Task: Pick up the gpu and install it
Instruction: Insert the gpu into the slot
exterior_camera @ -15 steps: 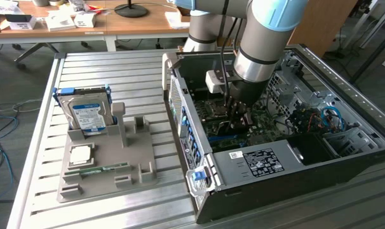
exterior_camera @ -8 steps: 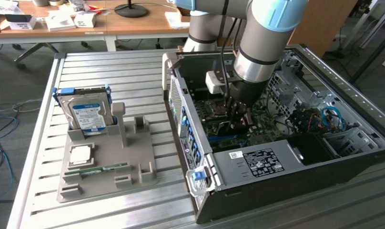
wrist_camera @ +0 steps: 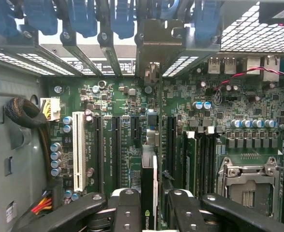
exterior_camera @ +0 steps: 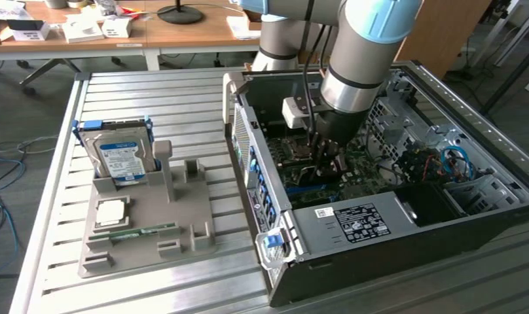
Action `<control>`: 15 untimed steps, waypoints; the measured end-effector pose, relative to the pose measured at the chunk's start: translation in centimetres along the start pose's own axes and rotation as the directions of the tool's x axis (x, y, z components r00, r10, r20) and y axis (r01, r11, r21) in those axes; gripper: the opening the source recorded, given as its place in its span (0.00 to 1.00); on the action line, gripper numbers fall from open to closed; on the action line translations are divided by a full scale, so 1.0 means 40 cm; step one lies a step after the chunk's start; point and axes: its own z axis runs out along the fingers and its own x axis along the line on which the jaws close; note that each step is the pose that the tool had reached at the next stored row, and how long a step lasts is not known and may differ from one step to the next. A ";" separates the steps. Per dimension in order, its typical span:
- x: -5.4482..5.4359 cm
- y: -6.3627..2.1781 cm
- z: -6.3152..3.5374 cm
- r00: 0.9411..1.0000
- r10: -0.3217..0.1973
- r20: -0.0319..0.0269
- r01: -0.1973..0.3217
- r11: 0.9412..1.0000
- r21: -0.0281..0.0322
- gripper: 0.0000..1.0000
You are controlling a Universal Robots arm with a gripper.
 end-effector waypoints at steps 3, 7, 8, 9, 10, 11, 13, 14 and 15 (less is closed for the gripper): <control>0.000 0.001 0.001 1.000 0.000 0.000 0.000 1.000 0.000 0.26; 0.000 0.002 0.002 1.000 0.000 0.000 0.000 1.000 0.000 0.26; -0.001 0.003 0.002 1.000 0.000 0.000 0.000 1.000 0.000 0.26; -0.001 0.004 0.003 1.000 0.000 0.000 0.000 1.000 0.000 0.26; -0.002 0.005 0.003 1.000 0.000 0.000 0.000 1.000 0.000 0.26; -0.002 0.006 0.003 1.000 0.000 0.000 0.000 1.000 0.000 0.26; -0.003 0.007 0.003 1.000 0.000 0.000 0.000 1.000 0.000 0.26; -0.003 0.008 0.003 1.000 0.000 0.000 0.000 1.000 0.000 0.26; -0.004 0.009 0.004 1.000 0.000 0.000 0.000 1.000 0.000 0.26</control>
